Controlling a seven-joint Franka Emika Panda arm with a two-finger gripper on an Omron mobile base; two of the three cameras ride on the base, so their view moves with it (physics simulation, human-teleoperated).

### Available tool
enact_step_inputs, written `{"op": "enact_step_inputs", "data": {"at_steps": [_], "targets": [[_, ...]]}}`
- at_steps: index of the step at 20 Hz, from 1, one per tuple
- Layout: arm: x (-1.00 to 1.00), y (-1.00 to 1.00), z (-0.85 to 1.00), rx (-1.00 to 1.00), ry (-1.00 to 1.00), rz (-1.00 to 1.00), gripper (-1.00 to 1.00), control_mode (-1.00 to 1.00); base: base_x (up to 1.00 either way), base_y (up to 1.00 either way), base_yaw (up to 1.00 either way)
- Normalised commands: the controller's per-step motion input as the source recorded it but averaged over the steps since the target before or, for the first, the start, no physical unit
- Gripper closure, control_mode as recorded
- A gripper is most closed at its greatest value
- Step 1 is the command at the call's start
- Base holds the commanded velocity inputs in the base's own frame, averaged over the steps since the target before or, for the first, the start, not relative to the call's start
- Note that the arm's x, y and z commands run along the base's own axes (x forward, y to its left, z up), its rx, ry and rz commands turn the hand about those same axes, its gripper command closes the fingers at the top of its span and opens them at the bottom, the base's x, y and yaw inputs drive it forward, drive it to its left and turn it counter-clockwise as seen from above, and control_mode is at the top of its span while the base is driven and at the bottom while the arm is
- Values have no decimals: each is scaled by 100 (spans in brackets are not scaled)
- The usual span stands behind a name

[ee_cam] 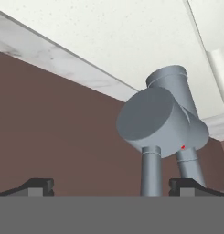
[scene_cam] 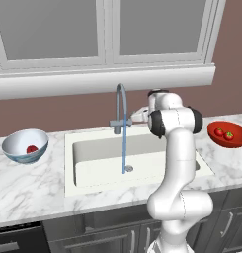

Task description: Pick the tomatos from the sink and place them in one bowl. Place the peach in the other bowl. Then turn off the sink faucet.

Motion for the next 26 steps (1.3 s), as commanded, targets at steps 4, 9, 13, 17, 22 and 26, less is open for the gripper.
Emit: {"op": "enact_step_inputs", "data": {"at_steps": [4, 9, 13, 17, 22, 26], "targets": [[35, 4, -23, 3, 4, 9, -100, -100, 0, 0, 0], [44, 3, -20, 8, 5, 12, -100, -100, 0, 0, 0], [54, 5, -21, 10, 7, 17, -100, -100, 0, 0, 0], [52, 13, -21, 10, 6, 17, -100, -100, 0, 0, 0], [44, 33, -16, 8, 7, 16, -100, -100, 0, 0, 0], [34, 54, -7, 6, 6, 16, -100, -100, 0, 0, 0]]}}
